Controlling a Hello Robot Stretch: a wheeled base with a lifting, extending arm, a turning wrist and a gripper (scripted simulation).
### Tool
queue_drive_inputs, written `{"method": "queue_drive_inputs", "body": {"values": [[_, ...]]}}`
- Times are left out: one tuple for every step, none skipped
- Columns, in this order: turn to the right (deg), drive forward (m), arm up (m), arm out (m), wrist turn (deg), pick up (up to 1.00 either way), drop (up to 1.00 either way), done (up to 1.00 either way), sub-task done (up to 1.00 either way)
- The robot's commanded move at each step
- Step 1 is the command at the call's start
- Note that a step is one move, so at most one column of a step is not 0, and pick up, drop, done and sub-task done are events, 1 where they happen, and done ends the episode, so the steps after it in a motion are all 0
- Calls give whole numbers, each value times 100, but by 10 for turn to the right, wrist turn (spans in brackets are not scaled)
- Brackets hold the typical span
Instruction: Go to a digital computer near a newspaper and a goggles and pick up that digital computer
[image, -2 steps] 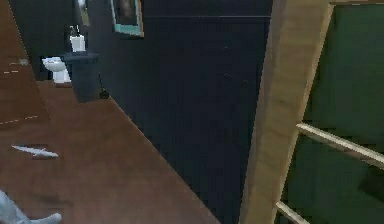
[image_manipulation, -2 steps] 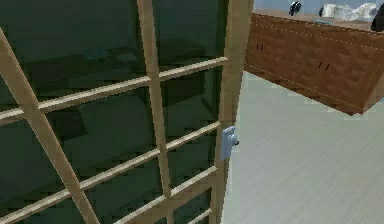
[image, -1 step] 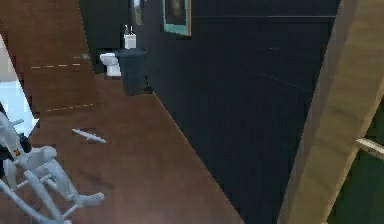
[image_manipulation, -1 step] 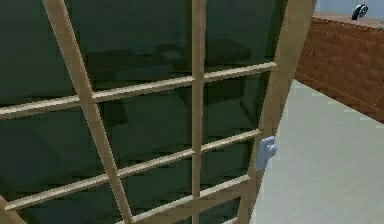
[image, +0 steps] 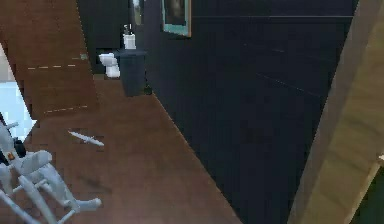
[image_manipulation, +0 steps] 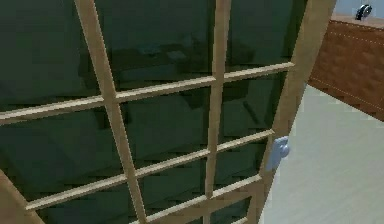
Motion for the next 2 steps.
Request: {"method": "queue_drive_inputs", "body": {"values": [[-90,0,0,0,0,0,0,0,0],[0,100,0,0,0,0,0,0,0]]}}
